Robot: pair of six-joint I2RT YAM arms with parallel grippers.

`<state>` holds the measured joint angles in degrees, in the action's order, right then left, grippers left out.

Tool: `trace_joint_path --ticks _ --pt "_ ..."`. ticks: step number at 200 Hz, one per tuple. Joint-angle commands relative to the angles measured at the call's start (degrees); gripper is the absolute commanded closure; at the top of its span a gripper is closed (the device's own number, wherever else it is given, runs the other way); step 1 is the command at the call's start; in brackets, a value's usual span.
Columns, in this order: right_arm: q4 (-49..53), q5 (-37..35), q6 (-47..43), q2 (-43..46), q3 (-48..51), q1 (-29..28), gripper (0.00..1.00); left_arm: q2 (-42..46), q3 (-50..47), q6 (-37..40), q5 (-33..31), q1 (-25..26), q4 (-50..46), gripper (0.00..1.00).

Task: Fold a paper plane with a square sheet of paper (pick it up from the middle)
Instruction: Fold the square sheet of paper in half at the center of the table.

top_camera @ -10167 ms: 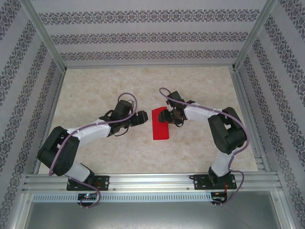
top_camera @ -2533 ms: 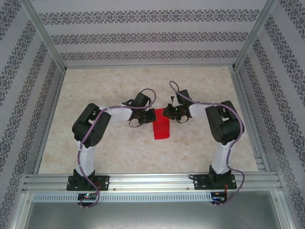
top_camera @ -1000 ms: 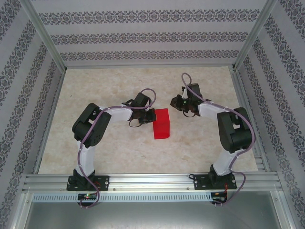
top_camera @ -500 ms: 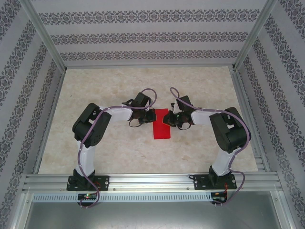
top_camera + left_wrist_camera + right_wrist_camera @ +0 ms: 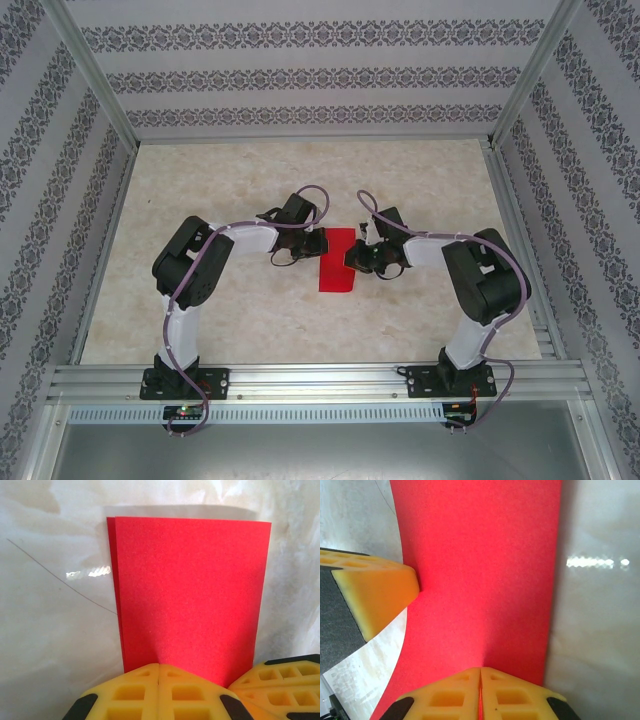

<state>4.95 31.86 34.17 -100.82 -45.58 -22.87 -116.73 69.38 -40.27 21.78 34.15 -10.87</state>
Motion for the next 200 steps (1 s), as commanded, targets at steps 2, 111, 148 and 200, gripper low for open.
trace_joint_path --ticks 2,111,148,200 --pt "1.8 2.2 -0.8 4.2 0.6 -1.7 0.90 -7.7 -5.0 0.7 -10.2 -0.3 -11.5 1.00" --pt "-7.0 5.0 4.7 7.7 10.4 -5.3 0.89 -8.3 -5.5 -0.7 -10.4 0.2 -10.3 1.00" --pt "-6.9 4.3 4.6 6.7 10.9 -5.5 0.90 -8.3 -5.9 -0.9 -10.5 0.3 -10.0 1.00" --pt "-0.5 0.9 1.5 7.8 12.2 -5.4 0.90 -8.2 -5.9 -0.5 -11.0 0.3 -10.4 1.00"
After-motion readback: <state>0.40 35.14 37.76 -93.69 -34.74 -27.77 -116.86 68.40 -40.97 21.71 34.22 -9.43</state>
